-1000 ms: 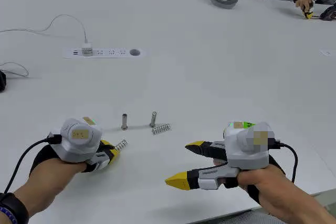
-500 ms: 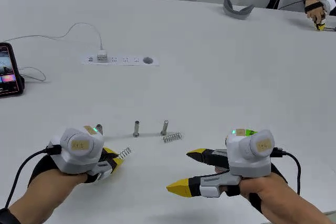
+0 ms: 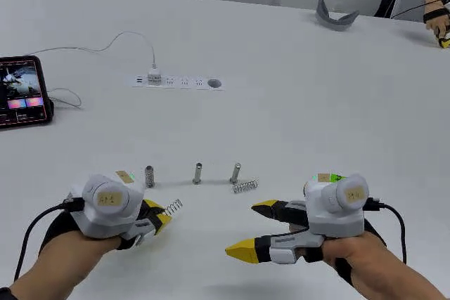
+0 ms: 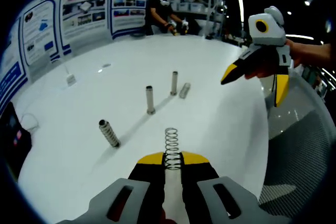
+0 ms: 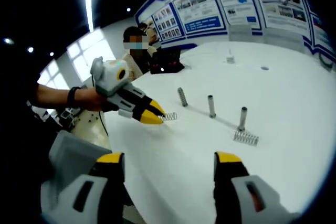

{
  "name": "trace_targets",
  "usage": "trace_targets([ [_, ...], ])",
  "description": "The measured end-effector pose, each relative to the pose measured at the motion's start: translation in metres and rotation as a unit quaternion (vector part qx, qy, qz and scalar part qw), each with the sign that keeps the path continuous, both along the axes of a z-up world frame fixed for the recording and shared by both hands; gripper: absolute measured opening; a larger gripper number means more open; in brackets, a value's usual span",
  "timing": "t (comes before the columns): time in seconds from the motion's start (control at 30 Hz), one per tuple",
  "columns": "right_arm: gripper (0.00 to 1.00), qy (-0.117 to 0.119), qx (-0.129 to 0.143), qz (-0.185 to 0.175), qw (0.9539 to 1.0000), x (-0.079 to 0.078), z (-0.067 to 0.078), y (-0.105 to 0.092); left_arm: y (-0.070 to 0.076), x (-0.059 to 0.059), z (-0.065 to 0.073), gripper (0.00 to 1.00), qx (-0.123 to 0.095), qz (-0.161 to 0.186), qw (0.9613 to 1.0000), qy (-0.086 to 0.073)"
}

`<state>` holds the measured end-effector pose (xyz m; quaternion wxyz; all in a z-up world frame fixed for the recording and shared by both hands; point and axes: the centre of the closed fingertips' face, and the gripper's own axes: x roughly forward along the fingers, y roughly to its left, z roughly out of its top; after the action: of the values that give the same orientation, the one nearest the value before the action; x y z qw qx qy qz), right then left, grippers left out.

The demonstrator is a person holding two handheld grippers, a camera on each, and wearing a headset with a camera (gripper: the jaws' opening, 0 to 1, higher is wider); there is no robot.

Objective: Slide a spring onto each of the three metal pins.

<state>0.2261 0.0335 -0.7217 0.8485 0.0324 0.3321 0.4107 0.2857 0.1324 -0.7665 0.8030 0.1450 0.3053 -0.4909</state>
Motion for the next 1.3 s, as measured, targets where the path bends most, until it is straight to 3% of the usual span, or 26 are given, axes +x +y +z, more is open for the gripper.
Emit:
trace_targets([
  [0.47, 0.68, 0.009, 0.014, 0.023, 0.9996, 0.004, -0.004, 0.018, 0.017, -0.024, 0.008, 0.1, -0.007, 0.011, 0.9999, 0.003],
  [0.67, 0.65, 0.012, 0.025, 0.031, 0.9992, 0.007, -0.004, 0.028, 0.018, -0.031, 0.019, 0.1, -0.013, 0.009, 0.9999, -0.002],
  [1.03, 0.59, 0.021, 0.057, 0.031, 0.9977, 0.014, 0.0, 0.044, 0.005, -0.04, 0.033, 0.1, -0.018, -0.014, 0.9996, -0.016],
  [1.3, 0.52, 0.031, 0.086, 0.033, 0.9953, 0.016, 0.006, 0.052, -0.013, -0.045, 0.042, 0.1, -0.028, -0.03, 0.9989, -0.021],
])
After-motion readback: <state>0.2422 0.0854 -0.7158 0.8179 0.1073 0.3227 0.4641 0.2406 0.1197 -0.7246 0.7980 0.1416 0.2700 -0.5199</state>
